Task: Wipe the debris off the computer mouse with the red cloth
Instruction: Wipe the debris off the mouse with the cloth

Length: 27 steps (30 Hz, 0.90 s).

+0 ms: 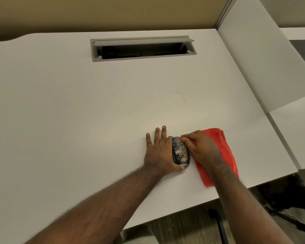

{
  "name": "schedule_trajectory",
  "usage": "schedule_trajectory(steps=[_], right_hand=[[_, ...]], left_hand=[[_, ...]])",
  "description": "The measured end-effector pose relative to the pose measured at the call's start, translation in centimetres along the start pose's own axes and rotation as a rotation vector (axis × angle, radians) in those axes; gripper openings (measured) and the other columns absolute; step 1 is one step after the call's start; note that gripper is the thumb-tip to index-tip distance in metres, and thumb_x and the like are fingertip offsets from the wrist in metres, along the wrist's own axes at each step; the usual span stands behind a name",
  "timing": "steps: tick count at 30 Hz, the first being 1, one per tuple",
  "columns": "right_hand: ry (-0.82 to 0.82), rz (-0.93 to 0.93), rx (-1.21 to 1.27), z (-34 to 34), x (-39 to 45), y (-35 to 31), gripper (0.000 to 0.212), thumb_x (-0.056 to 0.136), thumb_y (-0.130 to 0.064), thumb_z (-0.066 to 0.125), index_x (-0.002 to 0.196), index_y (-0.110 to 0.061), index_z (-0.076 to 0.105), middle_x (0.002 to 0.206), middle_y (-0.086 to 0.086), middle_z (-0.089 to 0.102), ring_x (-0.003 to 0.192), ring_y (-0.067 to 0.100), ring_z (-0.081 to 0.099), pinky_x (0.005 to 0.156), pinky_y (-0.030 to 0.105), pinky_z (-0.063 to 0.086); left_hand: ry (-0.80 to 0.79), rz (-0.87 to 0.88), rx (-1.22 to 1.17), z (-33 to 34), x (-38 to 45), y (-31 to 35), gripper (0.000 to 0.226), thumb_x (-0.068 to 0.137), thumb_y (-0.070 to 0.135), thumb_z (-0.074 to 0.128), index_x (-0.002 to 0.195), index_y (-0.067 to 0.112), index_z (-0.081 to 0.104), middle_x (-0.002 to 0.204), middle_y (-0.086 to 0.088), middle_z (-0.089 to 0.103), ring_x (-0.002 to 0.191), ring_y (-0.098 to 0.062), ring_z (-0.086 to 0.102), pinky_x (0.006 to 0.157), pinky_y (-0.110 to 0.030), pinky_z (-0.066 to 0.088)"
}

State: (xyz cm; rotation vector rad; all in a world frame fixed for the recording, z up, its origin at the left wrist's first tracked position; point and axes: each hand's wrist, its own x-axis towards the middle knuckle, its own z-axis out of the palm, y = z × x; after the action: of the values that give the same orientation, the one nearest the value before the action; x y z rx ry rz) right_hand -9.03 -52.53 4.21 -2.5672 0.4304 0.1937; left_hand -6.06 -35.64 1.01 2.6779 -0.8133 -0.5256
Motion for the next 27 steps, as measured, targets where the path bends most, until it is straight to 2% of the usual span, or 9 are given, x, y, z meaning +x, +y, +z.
schedule_trajectory(steps=[3, 8, 13, 16, 22, 27], right_hand=[[-0.029, 0.028, -0.019, -0.2, 0.4, -0.1, 0.025, 0.093, -0.034, 0.057, 0.112, -0.027, 0.072, 0.108, -0.002, 0.069, 0.102, 0.015, 0.063, 0.092, 0.032, 0.049], [-0.025, 0.047, -0.018, -0.1, 1.3, -0.7, 0.026, 0.090, -0.032, 0.063, 0.112, -0.022, 0.071, 0.114, 0.000, 0.070, 0.107, 0.016, 0.062, 0.097, 0.027, 0.044], [-0.078, 0.131, -0.030, -0.2, 2.2, -1.1, 0.019, 0.089, -0.029, 0.063, 0.103, -0.020, 0.073, 0.106, 0.001, 0.072, 0.096, 0.017, 0.064, 0.087, 0.027, 0.047], [-0.136, 0.119, -0.052, -0.5, 2.5, -1.2, 0.014, 0.090, -0.027, 0.062, 0.096, -0.020, 0.073, 0.102, 0.002, 0.069, 0.089, 0.015, 0.060, 0.080, 0.025, 0.043], [-0.191, 0.049, -0.140, -1.4, 2.8, -1.6, 0.018, 0.091, -0.026, 0.058, 0.100, -0.018, 0.072, 0.103, 0.005, 0.066, 0.093, 0.018, 0.060, 0.081, 0.026, 0.043], [-0.217, 0.012, -0.126, -2.3, 1.8, -1.0, 0.015, 0.089, -0.026, 0.062, 0.097, -0.019, 0.072, 0.101, 0.002, 0.068, 0.087, 0.012, 0.056, 0.079, 0.025, 0.042]], left_hand=[[-0.004, -0.011, -0.012, 0.0, 0.0, 0.1, 0.118, 0.059, 0.083, 0.065, 0.150, 0.018, 0.027, 0.166, -0.011, -0.009, 0.151, -0.031, -0.014, 0.118, -0.058, -0.012], [-0.018, -0.030, -0.031, 0.0, 0.0, 0.2, 0.119, 0.057, 0.082, 0.068, 0.150, 0.020, 0.027, 0.166, -0.011, -0.011, 0.151, -0.031, -0.017, 0.118, -0.059, -0.012], [-0.019, -0.038, -0.029, -0.1, 0.1, 0.2, 0.119, 0.056, 0.082, 0.070, 0.149, 0.022, 0.027, 0.166, -0.011, -0.011, 0.150, -0.032, -0.017, 0.117, -0.059, -0.013], [-0.020, -0.047, -0.038, -0.2, 0.1, 0.2, 0.119, 0.055, 0.080, 0.071, 0.148, 0.022, 0.028, 0.165, -0.011, -0.011, 0.150, -0.031, -0.017, 0.116, -0.058, -0.014], [-0.017, -0.048, -0.032, -0.4, -0.1, 0.3, 0.116, 0.056, 0.080, 0.070, 0.148, 0.022, 0.029, 0.166, -0.012, -0.011, 0.151, -0.031, -0.017, 0.118, -0.059, -0.011], [-0.022, -0.047, -0.023, -0.4, -0.2, 0.3, 0.117, 0.057, 0.081, 0.069, 0.150, 0.023, 0.028, 0.166, -0.011, -0.012, 0.150, -0.031, -0.017, 0.118, -0.060, -0.009]])
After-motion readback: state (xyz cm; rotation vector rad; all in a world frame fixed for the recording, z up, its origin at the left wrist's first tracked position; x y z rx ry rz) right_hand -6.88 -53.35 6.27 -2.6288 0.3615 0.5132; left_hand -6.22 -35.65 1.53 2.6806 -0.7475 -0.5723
